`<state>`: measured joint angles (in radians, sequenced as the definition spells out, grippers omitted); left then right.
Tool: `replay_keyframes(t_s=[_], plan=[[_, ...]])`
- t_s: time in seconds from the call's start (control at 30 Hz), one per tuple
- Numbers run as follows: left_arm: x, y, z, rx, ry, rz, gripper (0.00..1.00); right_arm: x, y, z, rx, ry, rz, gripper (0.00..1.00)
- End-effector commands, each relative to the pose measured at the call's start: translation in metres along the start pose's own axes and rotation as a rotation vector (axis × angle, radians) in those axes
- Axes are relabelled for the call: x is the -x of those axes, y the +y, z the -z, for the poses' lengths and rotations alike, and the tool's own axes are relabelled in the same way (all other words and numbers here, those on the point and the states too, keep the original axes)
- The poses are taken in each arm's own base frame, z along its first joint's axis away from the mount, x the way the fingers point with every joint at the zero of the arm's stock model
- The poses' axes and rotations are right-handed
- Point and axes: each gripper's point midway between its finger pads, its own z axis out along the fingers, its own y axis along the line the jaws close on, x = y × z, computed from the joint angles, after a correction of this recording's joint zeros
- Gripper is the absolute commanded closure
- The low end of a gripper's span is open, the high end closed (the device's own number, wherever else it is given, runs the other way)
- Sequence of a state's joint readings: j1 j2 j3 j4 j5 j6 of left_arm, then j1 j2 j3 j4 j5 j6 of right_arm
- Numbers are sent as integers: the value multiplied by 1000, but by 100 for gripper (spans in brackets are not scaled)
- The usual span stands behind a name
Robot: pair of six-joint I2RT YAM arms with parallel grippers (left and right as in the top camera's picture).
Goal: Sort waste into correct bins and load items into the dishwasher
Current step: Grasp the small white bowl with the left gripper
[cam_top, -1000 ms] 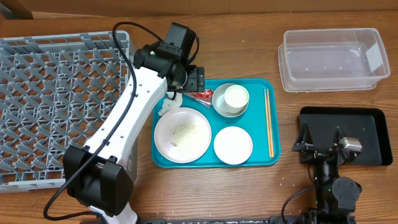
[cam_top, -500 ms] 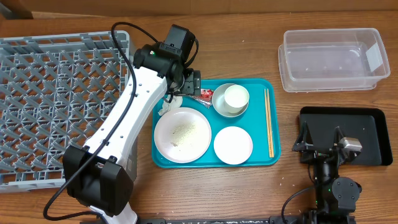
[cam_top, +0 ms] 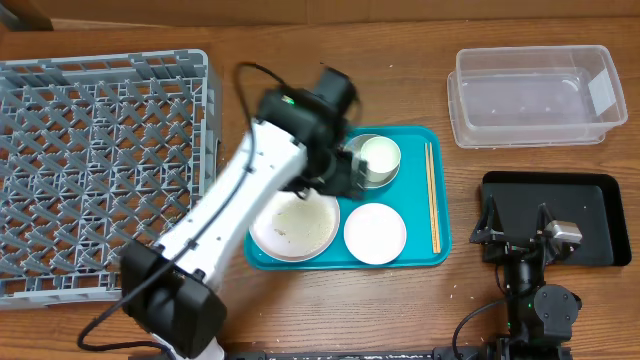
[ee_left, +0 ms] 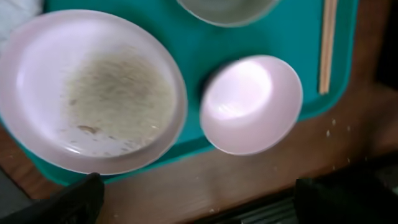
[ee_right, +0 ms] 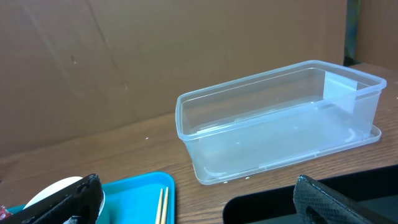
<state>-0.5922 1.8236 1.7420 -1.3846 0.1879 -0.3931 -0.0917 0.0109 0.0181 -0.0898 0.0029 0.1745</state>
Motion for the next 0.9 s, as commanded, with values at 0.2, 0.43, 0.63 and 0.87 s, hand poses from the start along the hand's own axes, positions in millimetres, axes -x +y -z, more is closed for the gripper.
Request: replay_keyframes(t_s=[0.2,0.43,0.63,0.87], plan=[[-27,-67,-22,10,-49,-94,27,-1,-1,0,1,-4,8,0],[-36,-93,-63,-31,-78,-114,27,-1,-1,0,1,-4,8,0],[-46,-108,-95,-44,-122,-186,28,-1,-1,0,1,-4,8,0],[-48,-95,-122,0,-157,-211,38,-1,-1,0,1,-4,8,0]])
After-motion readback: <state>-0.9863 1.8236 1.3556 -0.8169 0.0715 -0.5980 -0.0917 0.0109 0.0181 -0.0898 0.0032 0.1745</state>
